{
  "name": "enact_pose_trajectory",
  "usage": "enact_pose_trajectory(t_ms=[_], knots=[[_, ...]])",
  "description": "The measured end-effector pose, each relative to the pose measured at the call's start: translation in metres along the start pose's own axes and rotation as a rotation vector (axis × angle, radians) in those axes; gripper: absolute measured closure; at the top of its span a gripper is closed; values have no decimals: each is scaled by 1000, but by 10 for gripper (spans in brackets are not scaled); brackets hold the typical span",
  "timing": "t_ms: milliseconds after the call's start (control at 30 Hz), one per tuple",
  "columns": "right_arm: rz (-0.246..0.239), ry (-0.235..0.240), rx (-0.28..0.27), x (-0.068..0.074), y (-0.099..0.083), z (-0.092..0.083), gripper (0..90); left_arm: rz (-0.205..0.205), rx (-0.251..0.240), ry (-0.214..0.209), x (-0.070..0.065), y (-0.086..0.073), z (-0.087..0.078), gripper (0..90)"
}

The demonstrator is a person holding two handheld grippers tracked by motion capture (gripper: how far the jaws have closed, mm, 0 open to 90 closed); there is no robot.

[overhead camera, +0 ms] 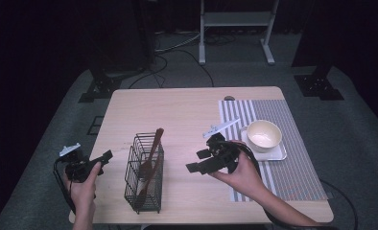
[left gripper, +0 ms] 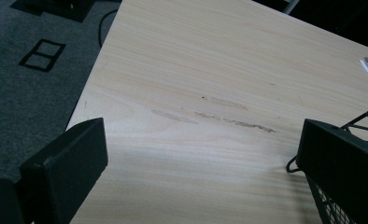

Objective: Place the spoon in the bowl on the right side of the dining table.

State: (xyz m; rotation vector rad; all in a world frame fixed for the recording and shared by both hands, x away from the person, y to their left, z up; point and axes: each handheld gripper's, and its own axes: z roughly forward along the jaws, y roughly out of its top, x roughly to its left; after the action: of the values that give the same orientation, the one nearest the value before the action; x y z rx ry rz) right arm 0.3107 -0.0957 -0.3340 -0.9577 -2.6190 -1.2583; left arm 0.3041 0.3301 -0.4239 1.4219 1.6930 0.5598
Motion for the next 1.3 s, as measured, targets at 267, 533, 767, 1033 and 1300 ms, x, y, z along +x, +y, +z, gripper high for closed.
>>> enact_pose_trajectory(t_ms=[267, 533, 767, 1033, 1300], knots=[[-11, 19, 3, 5, 11, 6, 331, 1, 0, 0, 0, 0, 0, 12], [-21, 31, 12, 10, 20, 11, 331, 2, -1, -3, 0, 0, 0, 12], [-20, 37, 15, 11, 24, 14, 331, 1, 0, -1, 0, 0, 0, 12], [-21, 50, 17, 14, 28, 18, 331, 0, -1, 0, 0, 1, -1, 12], [-25, 53, 24, 17, 33, 23, 331, -2, -2, 1, 2, 1, -1, 12]])
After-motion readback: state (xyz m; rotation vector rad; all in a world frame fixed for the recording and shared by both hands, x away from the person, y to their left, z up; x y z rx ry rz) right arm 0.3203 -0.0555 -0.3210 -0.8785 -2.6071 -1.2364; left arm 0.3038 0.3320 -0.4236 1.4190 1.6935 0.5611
